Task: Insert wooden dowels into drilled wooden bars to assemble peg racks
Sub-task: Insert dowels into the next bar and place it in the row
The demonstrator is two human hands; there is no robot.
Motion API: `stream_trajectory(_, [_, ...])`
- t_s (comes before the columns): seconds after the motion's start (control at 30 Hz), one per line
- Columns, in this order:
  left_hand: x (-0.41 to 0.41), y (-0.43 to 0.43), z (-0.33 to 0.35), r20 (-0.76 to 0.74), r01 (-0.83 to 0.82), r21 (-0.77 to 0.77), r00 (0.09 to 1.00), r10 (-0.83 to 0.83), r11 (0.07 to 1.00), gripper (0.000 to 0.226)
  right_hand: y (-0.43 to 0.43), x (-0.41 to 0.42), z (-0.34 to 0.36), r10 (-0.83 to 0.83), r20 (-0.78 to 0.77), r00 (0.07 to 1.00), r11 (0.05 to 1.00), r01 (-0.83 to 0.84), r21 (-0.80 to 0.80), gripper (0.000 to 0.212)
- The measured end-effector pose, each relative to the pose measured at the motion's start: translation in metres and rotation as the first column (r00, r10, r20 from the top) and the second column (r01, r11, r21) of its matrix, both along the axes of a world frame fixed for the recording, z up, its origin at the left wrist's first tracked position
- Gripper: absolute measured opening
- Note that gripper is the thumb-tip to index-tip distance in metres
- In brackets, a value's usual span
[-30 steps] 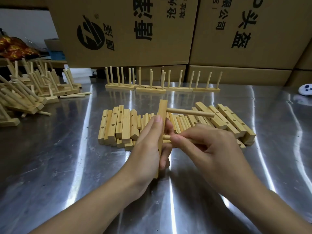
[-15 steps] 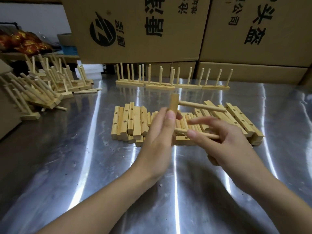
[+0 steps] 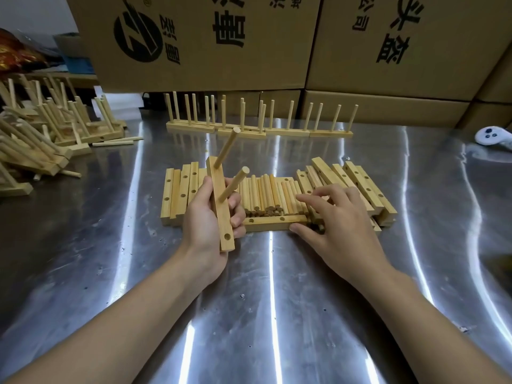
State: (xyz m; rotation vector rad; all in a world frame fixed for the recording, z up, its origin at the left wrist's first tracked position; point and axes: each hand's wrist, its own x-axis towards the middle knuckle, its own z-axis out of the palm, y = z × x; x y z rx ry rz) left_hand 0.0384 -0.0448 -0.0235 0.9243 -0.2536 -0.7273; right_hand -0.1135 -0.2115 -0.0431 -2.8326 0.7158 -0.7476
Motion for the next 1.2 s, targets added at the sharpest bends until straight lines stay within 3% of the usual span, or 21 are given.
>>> stream_trajectory(0.43, [0.0,-0.001,-0.002,-0.017,0.034,-0.024,0.999,-0.035,0.999,0.04,-0.008,0.001,0.0,-0.026,-0.113,0.993,0.999,0.02,-0.047,0.053])
stream_trajectory(0.7, [0.0,0.001,0.0,-0.038,0.041,-0.048,0.998,-0.043,0.998,0.041,0.005,-0.002,0.005,0.009,-0.009,1.0,1.0,-0.009,0.014,0.039])
stream_trajectory(1.03, [-0.002,0.001,0.002,-0.075,0.038,-0.088,0.996,-0.045,0.995,0.044,0.022,0.039,0.026,0.145,-0.065,0.987,0.977,-0.153,-0.15,0.038])
stream_trajectory(1.2, [-0.001,0.002,0.004,-0.091,0.034,-0.092,0.995,-0.043,0.995,0.041,0.024,0.039,0.019,0.194,0.063,0.979,0.958,-0.176,-0.227,0.023])
